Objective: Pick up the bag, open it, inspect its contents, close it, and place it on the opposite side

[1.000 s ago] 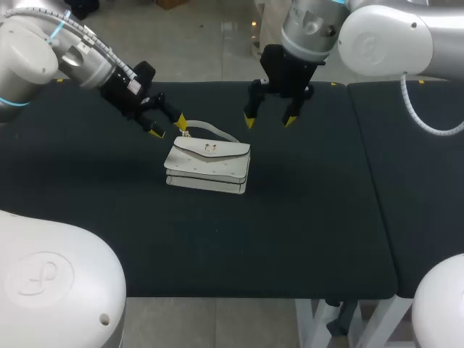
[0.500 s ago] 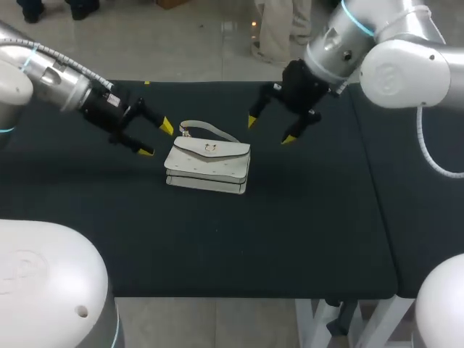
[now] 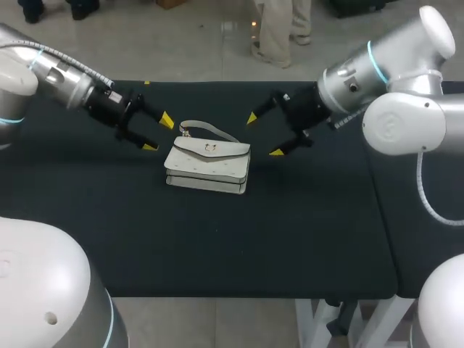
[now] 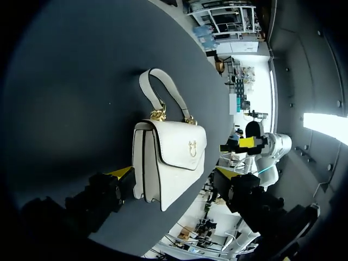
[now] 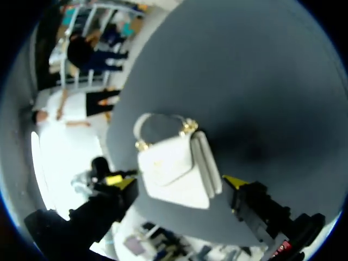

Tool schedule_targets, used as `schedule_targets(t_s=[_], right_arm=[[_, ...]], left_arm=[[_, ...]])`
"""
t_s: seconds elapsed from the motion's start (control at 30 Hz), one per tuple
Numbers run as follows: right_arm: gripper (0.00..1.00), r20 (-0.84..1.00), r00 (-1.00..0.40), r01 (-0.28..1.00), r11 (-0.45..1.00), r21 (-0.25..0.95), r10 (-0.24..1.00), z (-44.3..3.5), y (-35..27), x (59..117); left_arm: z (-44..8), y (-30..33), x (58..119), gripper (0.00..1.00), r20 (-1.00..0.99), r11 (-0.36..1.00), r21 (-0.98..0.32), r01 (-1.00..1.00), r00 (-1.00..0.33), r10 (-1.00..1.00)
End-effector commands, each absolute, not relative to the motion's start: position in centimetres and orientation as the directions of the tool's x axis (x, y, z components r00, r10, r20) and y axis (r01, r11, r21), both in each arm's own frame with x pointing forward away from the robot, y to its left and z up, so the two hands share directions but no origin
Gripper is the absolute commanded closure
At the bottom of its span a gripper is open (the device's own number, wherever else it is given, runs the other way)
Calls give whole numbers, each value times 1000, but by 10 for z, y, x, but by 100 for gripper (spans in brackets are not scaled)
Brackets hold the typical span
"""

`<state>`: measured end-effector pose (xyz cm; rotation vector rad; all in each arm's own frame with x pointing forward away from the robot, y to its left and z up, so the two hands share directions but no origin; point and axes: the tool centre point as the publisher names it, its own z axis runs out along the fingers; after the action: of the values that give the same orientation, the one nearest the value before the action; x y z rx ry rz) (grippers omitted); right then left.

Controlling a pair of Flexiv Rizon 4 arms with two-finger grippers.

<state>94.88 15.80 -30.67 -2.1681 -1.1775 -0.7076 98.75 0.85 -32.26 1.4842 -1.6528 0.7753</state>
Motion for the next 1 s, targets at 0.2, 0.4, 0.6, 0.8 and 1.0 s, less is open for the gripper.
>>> schedule_targets(t_s=[0.2,0.4,0.6,0.8,1.0], right_arm=[[0,722,495,842,-473,-259,484,-315,158,949],[0,717,475,853,-467,-232,511,-317,161,951],[0,751,325,935,-314,-165,574,-326,175,964],[0,827,236,968,-194,-157,510,-340,182,970],[0,840,237,970,-170,-175,488,-343,181,969]], left_arm=[[-332,7,1002,0,897,232,116,-966,1,-443],[-334,1,1000,0,912,278,112,-954,-12,-410],[-334,-9,995,0,931,355,78,-932,-59,-359],[-336,-17,997,0,942,370,64,-927,-67,-330],[-336,-19,1000,0,939,370,75,-926,-59,-338]])
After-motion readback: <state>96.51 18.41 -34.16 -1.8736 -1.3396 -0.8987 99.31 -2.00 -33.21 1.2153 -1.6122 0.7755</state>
